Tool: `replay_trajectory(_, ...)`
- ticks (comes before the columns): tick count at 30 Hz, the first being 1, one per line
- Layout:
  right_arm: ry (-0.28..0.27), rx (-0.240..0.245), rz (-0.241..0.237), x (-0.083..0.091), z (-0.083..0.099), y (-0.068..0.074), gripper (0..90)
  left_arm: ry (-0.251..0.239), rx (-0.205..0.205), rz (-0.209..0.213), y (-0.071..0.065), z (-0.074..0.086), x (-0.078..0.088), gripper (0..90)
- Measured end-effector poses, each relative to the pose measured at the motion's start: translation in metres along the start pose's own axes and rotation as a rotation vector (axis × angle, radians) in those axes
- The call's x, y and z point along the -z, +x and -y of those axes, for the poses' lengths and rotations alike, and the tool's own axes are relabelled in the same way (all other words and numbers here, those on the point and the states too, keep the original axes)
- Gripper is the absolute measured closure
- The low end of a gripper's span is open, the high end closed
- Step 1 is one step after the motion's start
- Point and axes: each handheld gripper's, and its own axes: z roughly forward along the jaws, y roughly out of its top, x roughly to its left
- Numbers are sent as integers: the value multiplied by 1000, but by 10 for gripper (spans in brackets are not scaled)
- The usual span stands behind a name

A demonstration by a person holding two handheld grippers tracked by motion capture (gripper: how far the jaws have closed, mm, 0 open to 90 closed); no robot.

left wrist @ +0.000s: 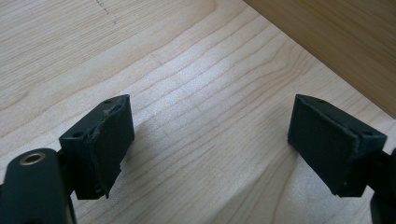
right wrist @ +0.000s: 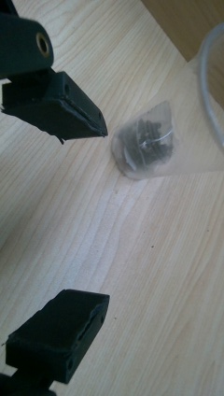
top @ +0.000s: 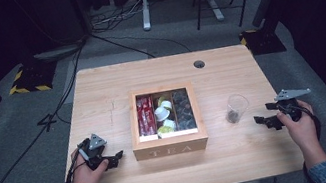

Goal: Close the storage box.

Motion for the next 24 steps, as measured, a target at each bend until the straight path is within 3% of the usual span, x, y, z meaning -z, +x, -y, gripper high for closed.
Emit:
replay_trajectory(11, 8, 9, 14, -17, 19, -1, 161, 0, -1, -1, 0, 0, 0, 149)
replay_trajectory(24, -14, 26, 24, -21, 28, 3, 158, 1, -7, -3, 1, -1, -1, 149)
